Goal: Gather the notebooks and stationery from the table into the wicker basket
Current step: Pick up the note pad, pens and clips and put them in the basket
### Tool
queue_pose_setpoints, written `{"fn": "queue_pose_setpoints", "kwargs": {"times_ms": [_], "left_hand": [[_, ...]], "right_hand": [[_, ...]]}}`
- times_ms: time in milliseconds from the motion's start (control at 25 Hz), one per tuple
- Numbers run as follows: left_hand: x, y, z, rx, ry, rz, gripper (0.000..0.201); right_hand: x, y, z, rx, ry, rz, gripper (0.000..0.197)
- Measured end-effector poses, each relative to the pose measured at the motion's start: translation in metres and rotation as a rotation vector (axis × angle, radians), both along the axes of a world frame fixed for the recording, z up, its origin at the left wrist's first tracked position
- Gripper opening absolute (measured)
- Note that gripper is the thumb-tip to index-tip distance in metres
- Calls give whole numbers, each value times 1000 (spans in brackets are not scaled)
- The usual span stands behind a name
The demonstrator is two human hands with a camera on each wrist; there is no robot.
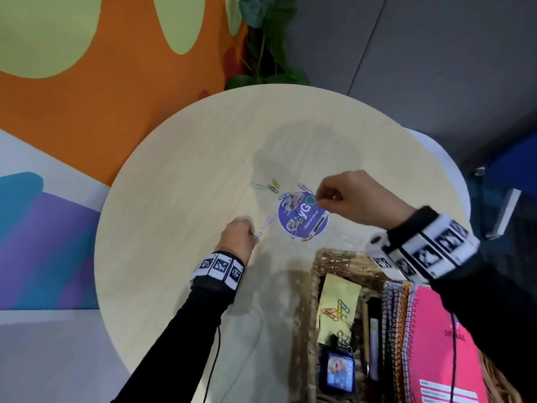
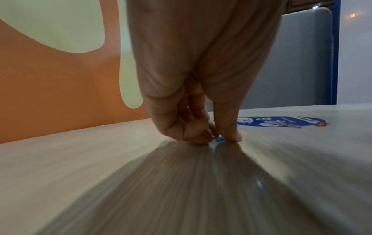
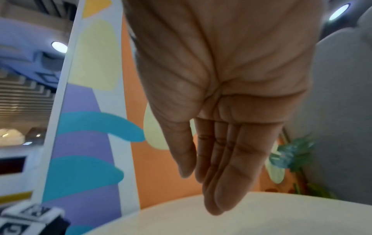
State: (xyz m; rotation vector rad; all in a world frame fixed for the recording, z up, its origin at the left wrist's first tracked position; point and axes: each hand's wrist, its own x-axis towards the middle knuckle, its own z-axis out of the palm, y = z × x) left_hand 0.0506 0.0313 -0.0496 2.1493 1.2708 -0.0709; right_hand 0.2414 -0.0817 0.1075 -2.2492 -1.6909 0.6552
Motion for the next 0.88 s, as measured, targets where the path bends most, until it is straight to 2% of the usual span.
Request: {"fn": "queue_pose_setpoints", "kwargs": {"times_ms": [200,320,480,680,880], "left_hand": [[7,2,-2,-5,35,-50,8],[5,0,0,27,46,-106,17],[-11,-5,-1,18,-47,-74,12],[-38,-25,4,28,-117,28,14],[-47,-52,19,-4,-167,22,10]], "right_hand": [[-15,79,-55,-224,-123,263,17],[-35,103,-91,-376,-228,462,17],[-47,114,-121,-474,-311,619,15],[-52,116,-126,-459,-417,687,23],[-55,115,-98,-457,-449,633,19]]}}
